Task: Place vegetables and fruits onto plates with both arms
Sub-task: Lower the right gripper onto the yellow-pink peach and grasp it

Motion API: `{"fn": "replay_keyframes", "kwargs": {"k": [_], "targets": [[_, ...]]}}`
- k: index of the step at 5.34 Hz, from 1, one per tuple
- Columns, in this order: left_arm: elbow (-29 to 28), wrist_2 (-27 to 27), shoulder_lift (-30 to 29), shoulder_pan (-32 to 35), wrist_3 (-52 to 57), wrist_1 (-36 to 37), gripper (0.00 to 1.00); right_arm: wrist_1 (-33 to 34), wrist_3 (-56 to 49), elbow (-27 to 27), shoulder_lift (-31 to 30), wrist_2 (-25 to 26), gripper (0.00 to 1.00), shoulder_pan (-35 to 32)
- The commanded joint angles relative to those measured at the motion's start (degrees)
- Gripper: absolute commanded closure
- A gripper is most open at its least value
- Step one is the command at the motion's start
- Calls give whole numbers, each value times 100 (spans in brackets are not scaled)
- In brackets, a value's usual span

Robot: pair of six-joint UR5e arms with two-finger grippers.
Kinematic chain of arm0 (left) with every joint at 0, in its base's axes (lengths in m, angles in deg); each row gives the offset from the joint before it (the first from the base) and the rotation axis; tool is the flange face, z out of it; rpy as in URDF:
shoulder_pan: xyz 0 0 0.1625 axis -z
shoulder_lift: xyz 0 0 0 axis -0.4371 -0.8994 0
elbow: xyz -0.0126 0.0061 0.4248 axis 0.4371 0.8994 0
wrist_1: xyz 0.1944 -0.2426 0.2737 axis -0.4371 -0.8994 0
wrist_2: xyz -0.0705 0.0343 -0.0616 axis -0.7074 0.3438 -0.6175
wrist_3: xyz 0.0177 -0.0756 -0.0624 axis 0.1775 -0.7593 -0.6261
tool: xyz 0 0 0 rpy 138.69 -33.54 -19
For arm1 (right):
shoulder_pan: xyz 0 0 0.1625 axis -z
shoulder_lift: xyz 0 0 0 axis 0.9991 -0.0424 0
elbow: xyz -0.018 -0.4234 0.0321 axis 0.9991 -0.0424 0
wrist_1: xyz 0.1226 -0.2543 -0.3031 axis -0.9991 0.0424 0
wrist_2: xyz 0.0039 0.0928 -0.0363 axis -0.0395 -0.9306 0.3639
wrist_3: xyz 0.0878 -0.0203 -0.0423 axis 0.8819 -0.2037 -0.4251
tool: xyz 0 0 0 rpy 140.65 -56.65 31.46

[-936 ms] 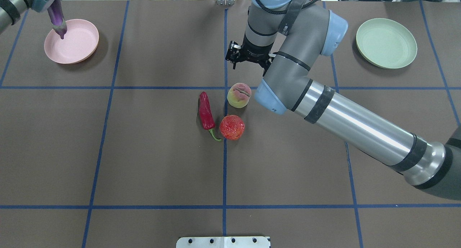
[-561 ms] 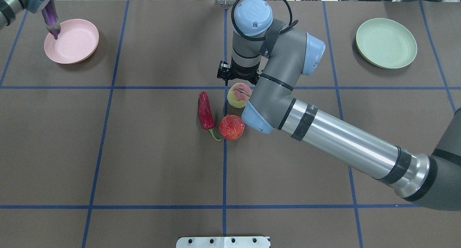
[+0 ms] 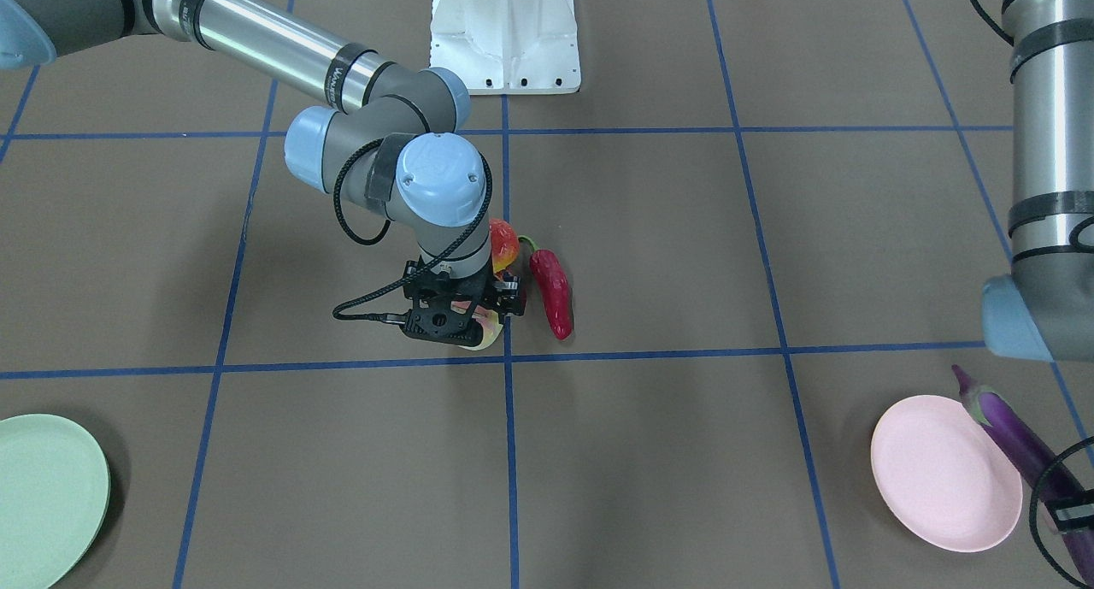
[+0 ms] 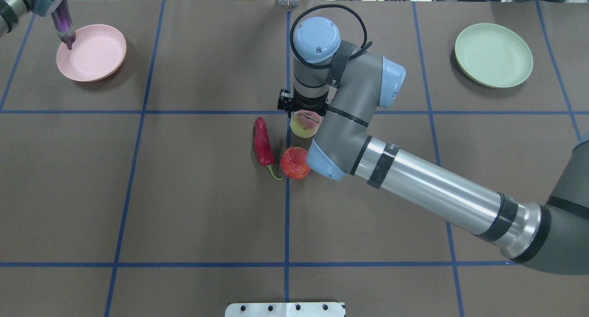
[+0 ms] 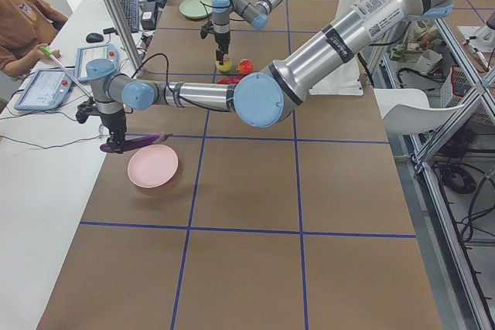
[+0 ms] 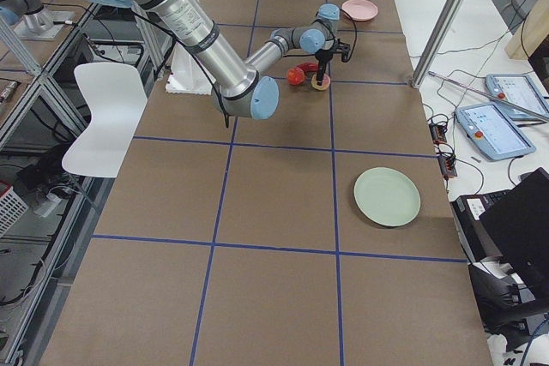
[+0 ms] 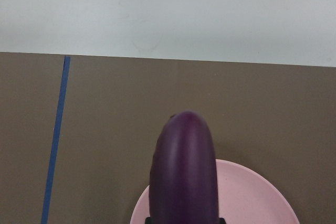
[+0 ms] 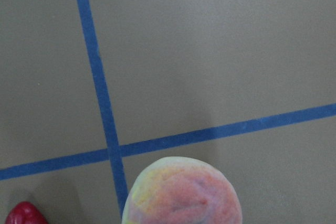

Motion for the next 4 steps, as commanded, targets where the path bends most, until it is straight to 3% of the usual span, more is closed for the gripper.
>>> {"fn": "replay_keyframes", "kwargs": {"k": [1, 3, 4], "targets": [[0, 1, 0, 11, 0, 0, 100, -18, -17, -74, -2, 43, 0, 63], [0, 1, 9, 19, 0, -9, 100, -413, 1, -257, -37, 87, 0, 151], [0, 1, 26, 11, 0, -18, 100, -414, 62, -259, -29, 88, 48, 142]]}}
